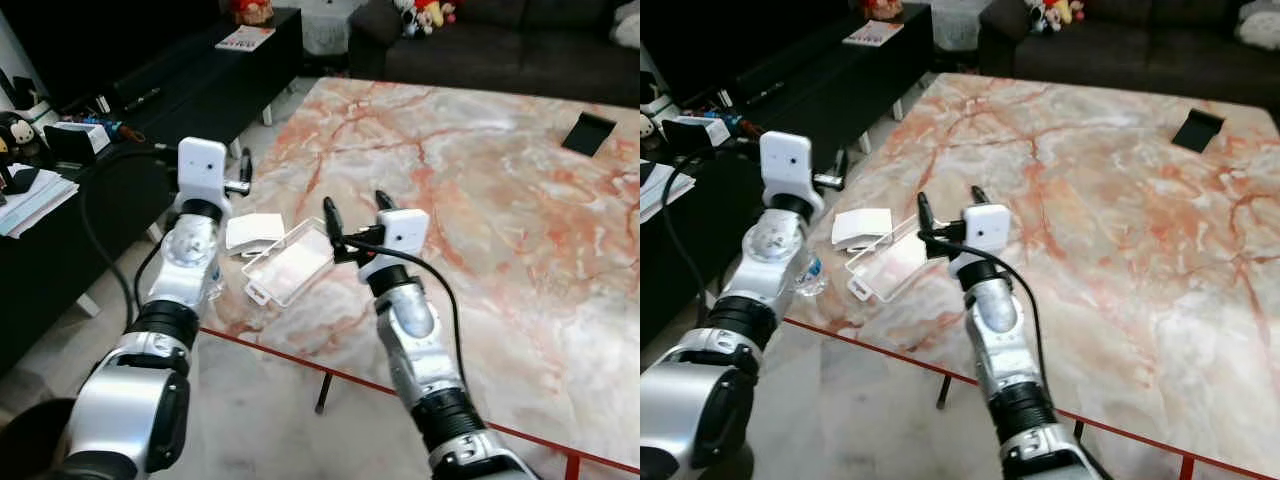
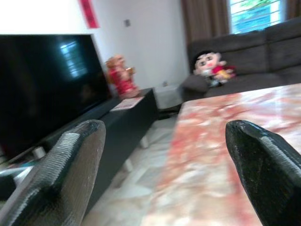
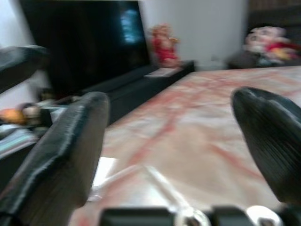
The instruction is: Picking trash to rubbish bin
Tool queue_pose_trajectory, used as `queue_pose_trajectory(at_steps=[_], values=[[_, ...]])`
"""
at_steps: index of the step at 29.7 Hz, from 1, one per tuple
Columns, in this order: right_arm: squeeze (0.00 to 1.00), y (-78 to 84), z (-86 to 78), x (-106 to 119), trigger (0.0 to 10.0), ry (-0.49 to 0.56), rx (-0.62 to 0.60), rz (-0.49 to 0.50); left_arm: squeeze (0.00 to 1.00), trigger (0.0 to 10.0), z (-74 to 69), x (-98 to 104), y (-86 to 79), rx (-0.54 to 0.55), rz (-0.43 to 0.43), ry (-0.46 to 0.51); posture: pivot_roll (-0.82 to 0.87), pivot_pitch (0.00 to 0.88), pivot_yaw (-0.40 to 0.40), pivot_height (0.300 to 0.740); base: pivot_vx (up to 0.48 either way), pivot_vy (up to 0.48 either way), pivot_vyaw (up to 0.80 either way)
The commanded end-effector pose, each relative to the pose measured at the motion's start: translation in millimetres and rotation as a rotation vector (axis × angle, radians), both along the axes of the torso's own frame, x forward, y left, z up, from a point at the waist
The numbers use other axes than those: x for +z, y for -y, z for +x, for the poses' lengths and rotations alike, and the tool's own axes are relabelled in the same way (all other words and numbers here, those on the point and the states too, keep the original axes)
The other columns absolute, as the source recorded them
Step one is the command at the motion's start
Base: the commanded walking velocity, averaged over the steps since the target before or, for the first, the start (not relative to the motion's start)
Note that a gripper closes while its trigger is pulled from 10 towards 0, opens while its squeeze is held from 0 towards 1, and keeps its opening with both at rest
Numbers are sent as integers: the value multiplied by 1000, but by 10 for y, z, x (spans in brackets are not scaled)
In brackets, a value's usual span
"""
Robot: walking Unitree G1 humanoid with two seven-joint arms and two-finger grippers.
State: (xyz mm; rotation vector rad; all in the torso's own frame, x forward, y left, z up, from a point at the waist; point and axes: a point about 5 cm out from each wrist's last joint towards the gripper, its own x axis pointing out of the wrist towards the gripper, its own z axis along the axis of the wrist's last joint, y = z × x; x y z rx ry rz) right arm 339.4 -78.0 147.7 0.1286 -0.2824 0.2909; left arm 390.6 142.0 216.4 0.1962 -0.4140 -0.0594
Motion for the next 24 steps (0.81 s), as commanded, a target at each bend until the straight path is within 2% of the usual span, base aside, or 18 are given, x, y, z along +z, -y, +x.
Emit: queue_pose_trajectory(at_steps=[1, 10, 13, 16, 19, 20, 21, 22, 24], values=[[0, -63, -11, 40, 10000, 13, 17, 10, 0, 10000, -42, -7, -78, 28, 21, 18, -100, 86, 28, 740, 0, 0, 0], [0, -63, -16, 33, 10000, 11, 18, 13, 0, 10000, -171, 42, -245, 124, 0, 35, -99, 83, 27, 740, 0, 0, 0], [0, -62, -16, 33, 10000, 11, 19, 13, 0, 10000, -179, 46, -248, 127, -2, 30, -99, 83, 27, 740, 0, 0, 0], [0, -72, -14, 33, 10000, 10, 25, 11, 0, 10000, -207, 52, -210, 78, 51, -5, -96, 75, 25, 740, 0, 0, 0], [0, -75, -17, 31, 10000, 10, 27, 10, 0, 10000, -221, 22, -233, 89, 62, -35, -98, 69, 25, 740, 0, 0, 0], [0, -75, -20, 27, 10000, 10, 28, 9, 0, 10000, -224, -25, -257, 106, 73, -74, -98, 65, 26, 740, 0, 0, 0], [0, -75, -20, 27, 10000, 10, 28, 9, 0, 10000, -224, -25, -257, 106, 73, -74, -98, 65, 26, 740, 0, 0, 0], [0, -76, -22, 24, 10000, 9, 30, 8, 0, 10000, -239, -88, -292, 130, 65, -125, -98, 65, 26, 740, 0, 0, 0], [0, -77, -22, 24, 10000, 9, 30, 7, 0, 10000, -256, -132, -321, 146, 57, -152, -98, 65, 26, 740, 0, 0, 0]])
